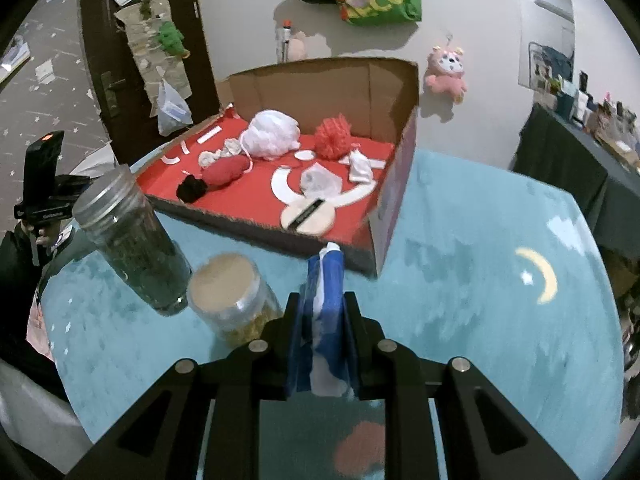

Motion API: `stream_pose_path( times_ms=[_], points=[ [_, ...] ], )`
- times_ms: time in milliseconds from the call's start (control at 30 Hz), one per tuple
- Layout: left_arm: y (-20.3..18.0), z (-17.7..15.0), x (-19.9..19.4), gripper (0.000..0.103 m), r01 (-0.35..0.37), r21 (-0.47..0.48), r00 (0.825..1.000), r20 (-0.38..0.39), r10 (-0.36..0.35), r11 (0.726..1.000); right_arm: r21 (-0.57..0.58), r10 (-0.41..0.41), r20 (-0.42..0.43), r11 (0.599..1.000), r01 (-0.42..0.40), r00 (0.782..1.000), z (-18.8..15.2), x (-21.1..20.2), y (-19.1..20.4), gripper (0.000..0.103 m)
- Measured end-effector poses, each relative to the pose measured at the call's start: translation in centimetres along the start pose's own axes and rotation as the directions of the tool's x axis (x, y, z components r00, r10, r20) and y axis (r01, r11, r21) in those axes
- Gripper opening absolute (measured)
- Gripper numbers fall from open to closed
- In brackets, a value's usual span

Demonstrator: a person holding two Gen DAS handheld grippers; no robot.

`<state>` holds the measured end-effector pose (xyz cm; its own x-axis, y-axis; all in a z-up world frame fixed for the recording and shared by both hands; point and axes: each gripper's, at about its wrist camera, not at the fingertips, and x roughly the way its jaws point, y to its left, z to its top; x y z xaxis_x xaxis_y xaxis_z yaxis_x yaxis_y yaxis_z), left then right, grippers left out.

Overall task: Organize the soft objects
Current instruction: 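Carry the white plush and tissue pack with both tools over the red box, then lower the white plush and tissue pack into the box and open both tools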

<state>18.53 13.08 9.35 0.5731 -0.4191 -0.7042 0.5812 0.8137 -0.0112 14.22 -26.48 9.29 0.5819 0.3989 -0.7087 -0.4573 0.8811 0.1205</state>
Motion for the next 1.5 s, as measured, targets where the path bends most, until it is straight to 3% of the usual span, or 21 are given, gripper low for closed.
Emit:
stream_pose_path(
  times_ms=[267, 600, 833, 1067, 1267, 1500],
  points=[
    [-0.2, 2.4, 0.3, 0.016, 0.025, 0.047, 1.000, 0.003, -0.025, 0.999, -0.061, 0.044, 0.016, 0.997, -0.043, 0.999, 3.0, 0.4, 0.4, 0.021],
    [-2.1, 8.2, 2.1, 0.016, 0.127, 0.129, 0.992, 0.007, -0.129, 0.983, -0.148, 0.105, -0.033, 0.983, -0.109, 0.994, 8.7, 3.7, 1.4, 0.021],
    [-4.9, 12.0, 7.0, 0.016, 0.193, 0.167, 0.979, -0.105, -0.177, 0.967, -0.186, 0.128, -0.127, 0.971, -0.151, 0.984, 12.4, 7.7, 2.9, 0.021],
    [-6.1, 13.2, 12.0, 0.016, 0.228, 0.114, 0.949, -0.247, -0.194, 0.967, -0.168, 0.123, -0.260, 0.971, -0.170, 0.958, 14.1, 12.7, 3.4, 0.021],
    [-5.3, 13.4, 15.2, 0.016, 0.202, 0.059, 0.925, -0.340, -0.170, 0.978, -0.144, 0.127, -0.339, 0.972, -0.185, 0.932, 14.9, 15.5, 3.5, 0.021],
    [-5.6, 13.7, 17.2, 0.017, 0.161, 0.080, 0.914, -0.388, -0.118, 0.984, -0.098, 0.140, -0.391, 0.976, -0.193, 0.909, 15.4, 18.0, 3.4, 0.022]
  ],
)
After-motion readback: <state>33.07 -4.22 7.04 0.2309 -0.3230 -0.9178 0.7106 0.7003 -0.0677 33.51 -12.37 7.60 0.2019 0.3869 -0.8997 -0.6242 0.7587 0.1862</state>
